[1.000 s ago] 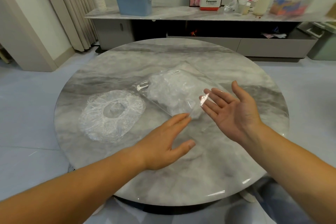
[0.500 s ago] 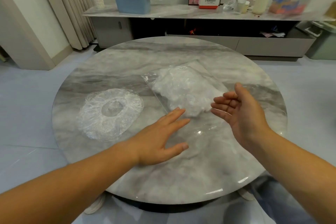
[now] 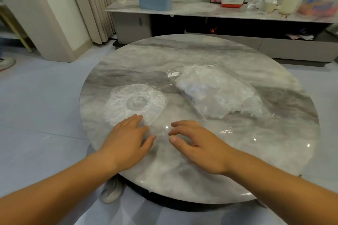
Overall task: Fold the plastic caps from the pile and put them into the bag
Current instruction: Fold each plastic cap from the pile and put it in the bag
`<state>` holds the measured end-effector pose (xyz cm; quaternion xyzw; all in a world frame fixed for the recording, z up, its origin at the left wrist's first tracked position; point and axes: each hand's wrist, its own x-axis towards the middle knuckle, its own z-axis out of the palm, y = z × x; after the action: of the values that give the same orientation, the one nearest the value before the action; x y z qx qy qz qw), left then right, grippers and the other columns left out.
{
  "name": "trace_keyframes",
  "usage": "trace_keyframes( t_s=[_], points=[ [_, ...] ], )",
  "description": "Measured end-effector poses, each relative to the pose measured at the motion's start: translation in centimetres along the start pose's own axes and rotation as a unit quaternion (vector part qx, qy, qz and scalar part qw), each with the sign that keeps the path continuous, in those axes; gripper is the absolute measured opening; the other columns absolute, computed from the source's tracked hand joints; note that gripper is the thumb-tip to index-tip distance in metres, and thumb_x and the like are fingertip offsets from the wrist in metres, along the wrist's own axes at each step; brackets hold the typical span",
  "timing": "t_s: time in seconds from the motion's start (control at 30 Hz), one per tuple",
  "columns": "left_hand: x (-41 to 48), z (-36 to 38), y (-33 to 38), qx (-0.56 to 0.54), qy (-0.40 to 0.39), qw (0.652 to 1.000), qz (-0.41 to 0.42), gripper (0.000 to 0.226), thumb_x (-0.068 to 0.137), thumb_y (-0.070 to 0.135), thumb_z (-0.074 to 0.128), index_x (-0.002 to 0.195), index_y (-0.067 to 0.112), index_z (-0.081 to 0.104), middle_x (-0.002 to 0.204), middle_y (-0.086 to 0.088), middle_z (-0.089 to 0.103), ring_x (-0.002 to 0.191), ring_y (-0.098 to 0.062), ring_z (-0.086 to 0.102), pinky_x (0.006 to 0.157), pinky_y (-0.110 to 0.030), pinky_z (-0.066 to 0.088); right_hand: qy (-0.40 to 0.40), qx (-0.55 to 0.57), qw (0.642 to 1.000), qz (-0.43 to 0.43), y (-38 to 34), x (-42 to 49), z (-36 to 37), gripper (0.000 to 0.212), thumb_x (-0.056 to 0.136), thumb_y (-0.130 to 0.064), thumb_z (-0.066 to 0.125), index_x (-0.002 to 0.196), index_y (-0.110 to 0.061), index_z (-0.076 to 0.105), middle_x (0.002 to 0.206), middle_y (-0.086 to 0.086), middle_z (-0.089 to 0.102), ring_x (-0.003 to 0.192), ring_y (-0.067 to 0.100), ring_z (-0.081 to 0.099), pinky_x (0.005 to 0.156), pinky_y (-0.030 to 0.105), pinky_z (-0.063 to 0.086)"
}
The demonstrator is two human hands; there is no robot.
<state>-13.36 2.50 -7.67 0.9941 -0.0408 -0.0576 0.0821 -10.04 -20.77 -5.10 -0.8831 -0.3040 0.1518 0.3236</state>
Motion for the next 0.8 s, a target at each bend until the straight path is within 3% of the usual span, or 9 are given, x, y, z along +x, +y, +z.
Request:
trace_keyframes(
  t_s=[0.1, 0.17, 0.23, 0.4, 0.57, 0.7, 0.8],
  points=[
    [0.4, -0.2, 0.1, -0.011, 0.032, 0.999, 0.013, 0.079, 0.088, 0.068, 0.012, 0.127, 0.021, 0.062, 0.149, 0.0, 0.048, 0.138, -0.017, 0.043, 0.112, -0.031, 0.033, -0.023, -0.068, 0.997, 0.025, 1.3, 0.3, 0.8, 0.051, 0.101, -0.056, 0.042, 0.144, -0.03, 0.052, 0.164, -0.011, 0.027, 0.153, 0.002, 0.007, 0.121, 0.019, 0.011],
    [0.7, -0.2, -0.1, -0.007, 0.063, 0.998, 0.027, 0.072, 0.09, 0.065, 0.014, 0.112, 0.018, 0.064, 0.123, 0.003, 0.061, 0.114, -0.015, 0.056, 0.098, -0.03, 0.044, -0.02, -0.083, 0.996, 0.037, 1.8, 0.3, 1.0, 0.053, 0.102, -0.055, 0.041, 0.147, -0.029, 0.048, 0.166, -0.009, 0.023, 0.154, 0.004, 0.004, 0.123, 0.023, 0.008],
    [0.8, -0.5, 0.1, 0.006, 0.087, 0.995, 0.041, 0.064, 0.093, 0.061, 0.019, 0.109, 0.017, 0.063, 0.113, 0.006, 0.061, 0.104, -0.014, 0.058, 0.092, -0.029, 0.046, -0.014, -0.076, 0.996, 0.05, 2.0, 0.3, 0.9, 0.053, 0.103, -0.054, 0.04, 0.149, -0.028, 0.045, 0.167, -0.009, 0.021, 0.154, 0.005, 0.005, 0.122, 0.021, 0.008],
    [-0.5, -0.8, 1.4, 0.051, 0.147, 0.981, 0.115, 0.062, 0.096, 0.052, 0.037, 0.127, 0.007, 0.066, 0.131, -0.008, 0.065, 0.119, -0.025, 0.063, 0.098, -0.036, 0.05, 0.049, -0.054, 0.997, -0.014, 2.4, -0.5, 0.2, 0.055, 0.098, -0.065, 0.036, 0.14, -0.035, 0.054, 0.167, -0.02, 0.012, 0.152, -0.001, 0.007, 0.124, 0.032, 0.021],
    [-2.8, 0.2, 2.9, 0.022, 0.072, 0.963, 0.257, 0.052, 0.098, 0.052, 0.042, 0.127, 0.015, 0.065, 0.127, 0.0, 0.064, 0.112, -0.016, 0.061, 0.097, -0.028, 0.045, 0.012, -0.128, 0.984, -0.123, 3.5, -2.8, -0.4, 0.051, 0.103, -0.058, 0.034, 0.136, -0.032, 0.062, 0.168, -0.016, 0.014, 0.156, 0.009, 0.0, 0.123, 0.043, 0.022],
    [-3.7, 1.5, 2.9, -0.028, 0.033, 0.95, 0.308, 0.048, 0.1, 0.053, 0.045, 0.134, 0.022, 0.059, 0.135, 0.008, 0.058, 0.119, -0.009, 0.057, 0.101, -0.023, 0.04, -0.027, -0.163, 0.977, -0.135, 4.6, -4.4, 0.3, 0.053, 0.105, -0.057, 0.026, 0.135, -0.032, 0.063, 0.161, -0.017, 0.034, 0.155, 0.006, 0.008, 0.121, 0.043, 0.025],
    [-3.6, 1.9, 2.6, -0.095, 0.031, 0.952, 0.29, 0.06, 0.095, 0.058, 0.053, 0.147, 0.031, 0.039, 0.146, 0.015, 0.049, 0.132, 0.003, 0.043, 0.109, -0.012, 0.027, -0.027, -0.131, 0.984, -0.122, 5.1, -4.9, 0.8, 0.055, 0.106, -0.055, 0.024, 0.137, -0.03, 0.063, 0.148, -0.023, 0.051, 0.148, -0.002, 0.025, 0.119, 0.035, 0.024]
  ],
)
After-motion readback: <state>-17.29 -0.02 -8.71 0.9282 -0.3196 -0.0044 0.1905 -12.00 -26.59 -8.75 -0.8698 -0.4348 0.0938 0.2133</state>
